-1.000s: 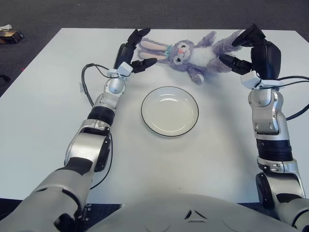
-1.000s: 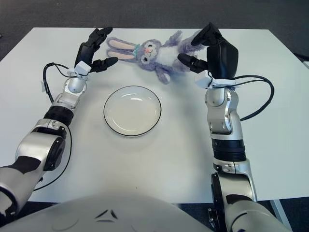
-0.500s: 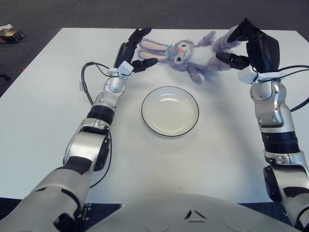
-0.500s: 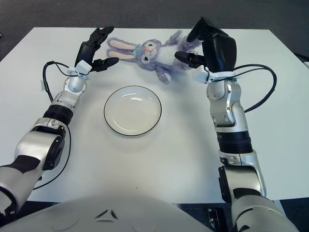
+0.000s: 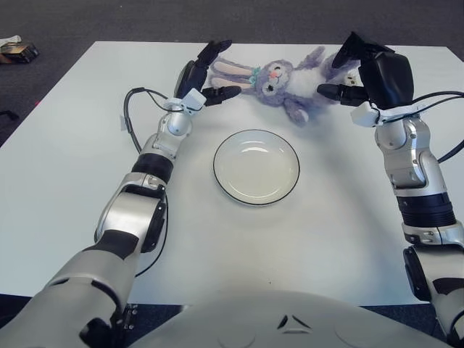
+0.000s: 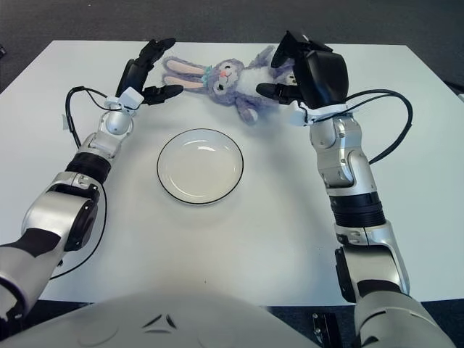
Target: Put the doll into the plate.
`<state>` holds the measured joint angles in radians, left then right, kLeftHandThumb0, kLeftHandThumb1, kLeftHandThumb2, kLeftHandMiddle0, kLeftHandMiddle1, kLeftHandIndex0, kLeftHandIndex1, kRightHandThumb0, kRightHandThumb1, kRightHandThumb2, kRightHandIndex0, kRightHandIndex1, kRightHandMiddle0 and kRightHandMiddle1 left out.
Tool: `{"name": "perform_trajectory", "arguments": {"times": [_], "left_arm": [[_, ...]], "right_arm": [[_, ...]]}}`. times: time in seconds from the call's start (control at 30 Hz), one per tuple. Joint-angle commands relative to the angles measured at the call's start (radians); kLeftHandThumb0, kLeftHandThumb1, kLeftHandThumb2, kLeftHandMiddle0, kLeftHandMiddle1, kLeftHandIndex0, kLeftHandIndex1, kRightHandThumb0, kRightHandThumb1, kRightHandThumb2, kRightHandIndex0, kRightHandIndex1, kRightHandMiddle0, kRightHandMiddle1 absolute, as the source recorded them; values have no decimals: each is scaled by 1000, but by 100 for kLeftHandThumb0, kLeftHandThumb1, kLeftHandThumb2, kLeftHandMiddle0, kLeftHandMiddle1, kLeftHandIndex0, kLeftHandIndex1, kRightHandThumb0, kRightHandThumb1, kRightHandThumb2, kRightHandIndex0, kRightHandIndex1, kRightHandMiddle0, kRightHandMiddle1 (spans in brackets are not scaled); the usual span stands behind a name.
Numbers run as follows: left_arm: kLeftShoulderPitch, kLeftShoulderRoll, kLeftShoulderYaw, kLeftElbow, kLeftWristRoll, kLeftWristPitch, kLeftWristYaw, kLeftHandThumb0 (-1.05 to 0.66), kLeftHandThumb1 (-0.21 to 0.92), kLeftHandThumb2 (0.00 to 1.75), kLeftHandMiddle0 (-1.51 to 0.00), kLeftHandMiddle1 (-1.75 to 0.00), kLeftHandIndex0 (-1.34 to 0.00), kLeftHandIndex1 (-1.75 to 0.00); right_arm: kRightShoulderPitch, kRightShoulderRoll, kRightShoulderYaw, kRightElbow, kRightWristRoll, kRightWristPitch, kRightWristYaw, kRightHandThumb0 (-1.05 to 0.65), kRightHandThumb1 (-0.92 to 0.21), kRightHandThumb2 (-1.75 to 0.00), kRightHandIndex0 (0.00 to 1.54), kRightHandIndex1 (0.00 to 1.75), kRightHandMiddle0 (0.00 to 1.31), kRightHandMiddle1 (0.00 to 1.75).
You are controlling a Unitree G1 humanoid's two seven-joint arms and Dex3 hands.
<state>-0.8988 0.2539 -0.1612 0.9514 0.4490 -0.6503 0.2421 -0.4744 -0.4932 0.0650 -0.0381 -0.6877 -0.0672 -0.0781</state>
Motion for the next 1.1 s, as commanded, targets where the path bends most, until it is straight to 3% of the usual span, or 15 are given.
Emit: {"name": "perform_trajectory", "arguments": {"times": [0.0, 0.37, 1.07], "left_arm": [[-47, 25, -28, 40, 34, -18, 18, -54, 92, 10, -38, 0, -30, -33], [-104, 42, -81, 131, 79, -63, 71, -55, 92, 7, -37, 0, -29, -34], [-98, 30, -107, 153, 74, -70, 100, -61, 92, 9, -37, 0, -29, -34]], "right_arm": [[-13, -12, -1, -11, -10, 4, 4, -36, -92, -36, 56, 58, 35, 157], [0, -3, 2, -50, -1, -18, -5, -36, -92, -37, 54, 58, 35, 157], [37, 26, 13, -199, -53, -48, -25, -36, -92, -36, 53, 58, 35, 157]]}}
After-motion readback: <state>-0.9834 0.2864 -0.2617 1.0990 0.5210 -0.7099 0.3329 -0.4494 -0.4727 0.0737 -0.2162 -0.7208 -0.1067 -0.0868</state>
